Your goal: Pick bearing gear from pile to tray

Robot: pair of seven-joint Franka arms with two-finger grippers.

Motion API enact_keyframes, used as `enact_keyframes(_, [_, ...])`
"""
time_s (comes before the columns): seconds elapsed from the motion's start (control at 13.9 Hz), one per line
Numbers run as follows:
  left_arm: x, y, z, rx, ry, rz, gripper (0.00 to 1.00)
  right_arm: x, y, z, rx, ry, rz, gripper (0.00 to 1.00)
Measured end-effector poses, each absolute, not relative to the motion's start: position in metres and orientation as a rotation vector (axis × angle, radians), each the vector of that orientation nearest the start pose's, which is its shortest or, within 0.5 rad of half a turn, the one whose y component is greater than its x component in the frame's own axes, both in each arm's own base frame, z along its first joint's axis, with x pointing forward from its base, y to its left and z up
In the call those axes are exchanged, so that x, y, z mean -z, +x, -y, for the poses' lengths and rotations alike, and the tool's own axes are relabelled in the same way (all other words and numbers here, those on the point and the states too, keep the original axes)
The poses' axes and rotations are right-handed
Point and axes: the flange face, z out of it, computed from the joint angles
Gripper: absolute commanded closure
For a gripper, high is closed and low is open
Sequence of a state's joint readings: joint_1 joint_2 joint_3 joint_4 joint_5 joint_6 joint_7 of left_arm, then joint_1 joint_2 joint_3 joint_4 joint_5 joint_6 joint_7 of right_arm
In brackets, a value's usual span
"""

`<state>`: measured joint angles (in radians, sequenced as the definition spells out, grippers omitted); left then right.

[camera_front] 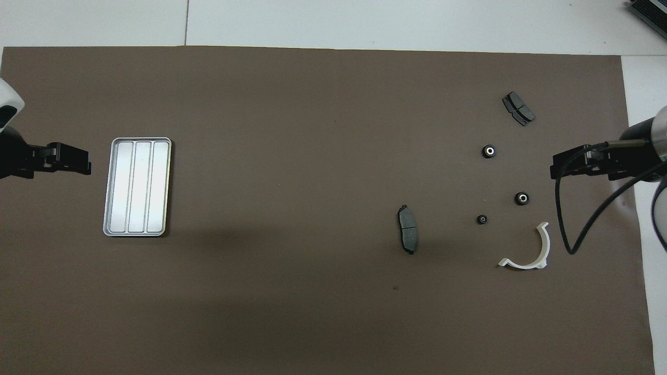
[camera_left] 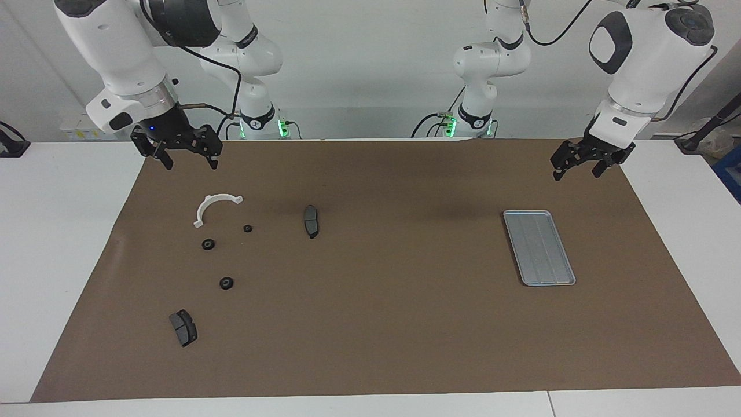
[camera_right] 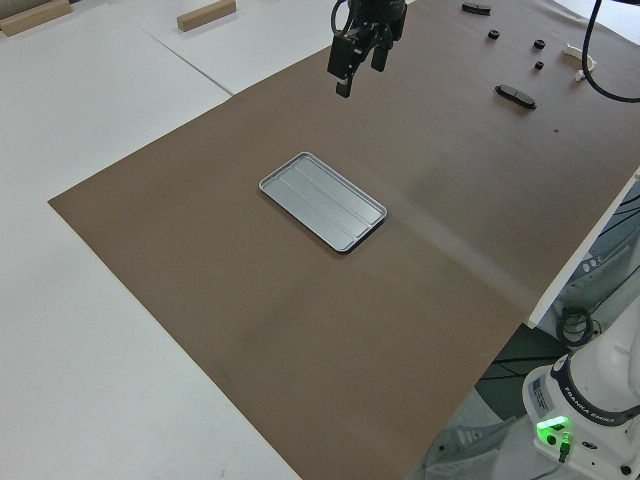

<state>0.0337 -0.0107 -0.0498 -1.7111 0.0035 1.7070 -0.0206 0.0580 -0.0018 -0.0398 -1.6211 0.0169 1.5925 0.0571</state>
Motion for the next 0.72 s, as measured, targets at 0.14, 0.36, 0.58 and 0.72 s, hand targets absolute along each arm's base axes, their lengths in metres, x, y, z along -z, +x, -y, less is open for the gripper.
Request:
enact_keyframes(0.14, [-0.576,0.559,0.009,0.010,-3.138,0.006,0.00,-0.603,0.555,-0.012,-0.044,-3.125,-0.063,0.00])
enact_keyframes(0.36, [-0.576,0.559,0.009,0.010,-3.138,0.006,0.00,-0.594,0.556,-0.011,-0.034,-3.125,-0.064,0.00])
enact_keyframes(0.58, [-0.575,0.559,0.009,0.010,-3.138,0.006,0.00,-0.571,0.558,-0.011,-0.020,-3.124,-0.067,0.00])
enact_keyframes(0.72, [-0.575,0.559,0.009,0.009,-3.138,0.006,0.00,-0.552,0.555,-0.010,-0.014,-3.124,-0.068,0.00])
